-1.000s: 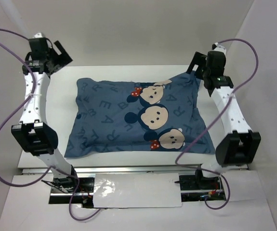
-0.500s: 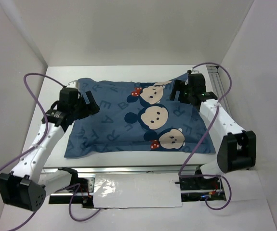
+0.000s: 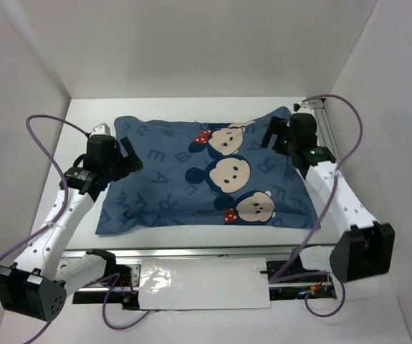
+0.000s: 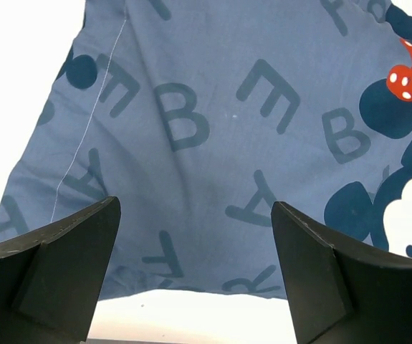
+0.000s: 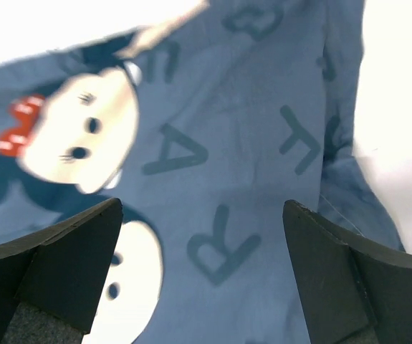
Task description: Put the pillow into the pillowcase
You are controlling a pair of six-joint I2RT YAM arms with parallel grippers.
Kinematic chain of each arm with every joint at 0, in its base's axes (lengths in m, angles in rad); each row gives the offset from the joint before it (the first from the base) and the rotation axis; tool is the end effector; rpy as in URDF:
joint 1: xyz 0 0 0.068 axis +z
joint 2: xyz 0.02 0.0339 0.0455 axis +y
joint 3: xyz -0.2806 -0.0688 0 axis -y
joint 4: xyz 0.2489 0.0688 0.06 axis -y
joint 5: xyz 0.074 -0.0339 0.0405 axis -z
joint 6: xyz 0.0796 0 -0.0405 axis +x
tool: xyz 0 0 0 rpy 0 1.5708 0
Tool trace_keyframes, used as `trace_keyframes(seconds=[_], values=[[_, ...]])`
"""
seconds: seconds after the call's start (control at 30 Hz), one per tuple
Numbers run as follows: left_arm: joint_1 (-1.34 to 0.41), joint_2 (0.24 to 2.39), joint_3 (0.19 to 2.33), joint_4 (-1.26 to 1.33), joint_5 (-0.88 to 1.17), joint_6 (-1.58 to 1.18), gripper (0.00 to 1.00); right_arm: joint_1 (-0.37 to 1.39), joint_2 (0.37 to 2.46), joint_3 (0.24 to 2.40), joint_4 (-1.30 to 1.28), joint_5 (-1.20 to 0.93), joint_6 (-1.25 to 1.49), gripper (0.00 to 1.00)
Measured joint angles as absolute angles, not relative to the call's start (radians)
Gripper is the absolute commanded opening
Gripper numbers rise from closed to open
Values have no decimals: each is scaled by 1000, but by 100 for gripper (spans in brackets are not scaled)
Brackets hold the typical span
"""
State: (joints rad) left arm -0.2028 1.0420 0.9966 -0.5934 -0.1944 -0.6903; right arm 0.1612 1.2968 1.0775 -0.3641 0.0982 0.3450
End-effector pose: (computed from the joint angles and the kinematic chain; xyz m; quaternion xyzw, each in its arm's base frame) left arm 0.2498 -0.0357 0.3137 -0.2569 0.8524 -0.1149 0.4408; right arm 0.3249 0.0449 0.3036 0.1039 0.8737 0.0767 0.4691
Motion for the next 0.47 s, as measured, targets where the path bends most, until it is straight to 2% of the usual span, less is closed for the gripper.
trace_keyframes(seconds=[0.2,0.47], values=[[-212,1006,997,-632,-223,-715,99,161,1116,1052,-335,112,370,100],[-213,954,997,-656,-259,-715,99,161,1103,1045,-330,110,374,100]])
